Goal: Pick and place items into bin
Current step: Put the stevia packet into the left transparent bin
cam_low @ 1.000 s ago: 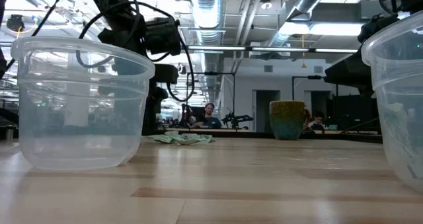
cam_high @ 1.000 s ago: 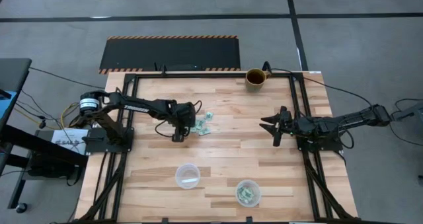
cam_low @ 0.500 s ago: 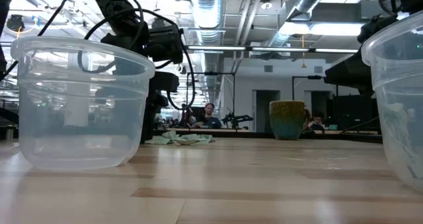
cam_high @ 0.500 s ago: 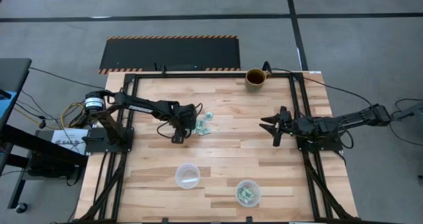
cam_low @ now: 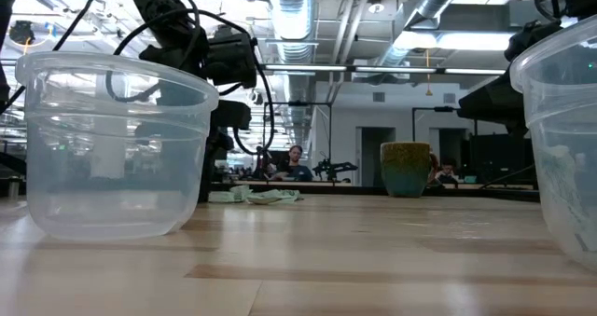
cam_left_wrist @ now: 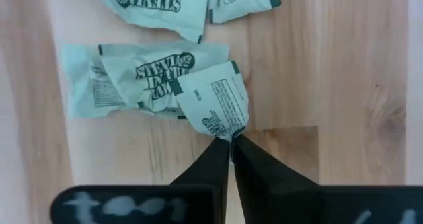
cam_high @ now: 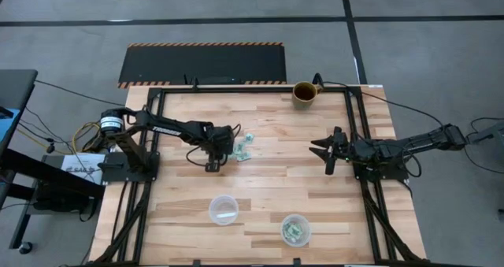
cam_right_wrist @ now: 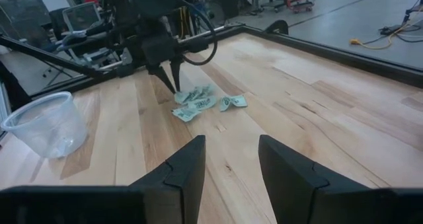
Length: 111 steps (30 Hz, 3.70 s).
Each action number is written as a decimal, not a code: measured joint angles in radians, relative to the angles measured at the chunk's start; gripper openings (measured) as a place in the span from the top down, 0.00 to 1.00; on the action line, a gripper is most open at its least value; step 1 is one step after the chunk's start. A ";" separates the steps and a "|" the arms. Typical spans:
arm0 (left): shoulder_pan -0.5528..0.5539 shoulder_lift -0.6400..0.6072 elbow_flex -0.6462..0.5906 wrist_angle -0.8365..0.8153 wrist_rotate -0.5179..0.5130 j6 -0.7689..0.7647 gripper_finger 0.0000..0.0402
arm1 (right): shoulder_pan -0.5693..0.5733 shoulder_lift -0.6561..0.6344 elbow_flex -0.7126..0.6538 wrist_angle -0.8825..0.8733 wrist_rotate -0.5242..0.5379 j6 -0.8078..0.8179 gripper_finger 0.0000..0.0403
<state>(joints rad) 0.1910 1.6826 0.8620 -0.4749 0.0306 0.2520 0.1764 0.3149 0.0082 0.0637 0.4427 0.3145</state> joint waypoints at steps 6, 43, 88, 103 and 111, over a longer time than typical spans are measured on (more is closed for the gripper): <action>-0.021 -0.107 -0.005 -0.042 -0.100 -0.046 0.99 | 0.000 0.000 0.000 0.000 0.000 0.000 0.67; -0.754 -0.331 0.000 0.299 -0.240 -0.690 1.00 | 0.000 0.000 0.000 0.000 0.000 0.000 0.67; -0.311 -0.179 0.392 -0.375 -0.295 -0.193 0.78 | 0.000 0.000 0.000 0.001 0.000 0.000 0.67; 0.023 0.032 0.391 -0.364 0.063 0.248 0.67 | 0.000 0.000 0.000 0.001 0.000 0.000 0.67; 0.071 0.105 0.391 -0.353 0.096 0.324 0.67 | 0.000 0.000 0.000 0.001 0.000 0.000 0.67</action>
<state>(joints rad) 0.2618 1.7874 1.2530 -0.8281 0.1265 0.5756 0.1764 0.3147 0.0082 0.0643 0.4427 0.3145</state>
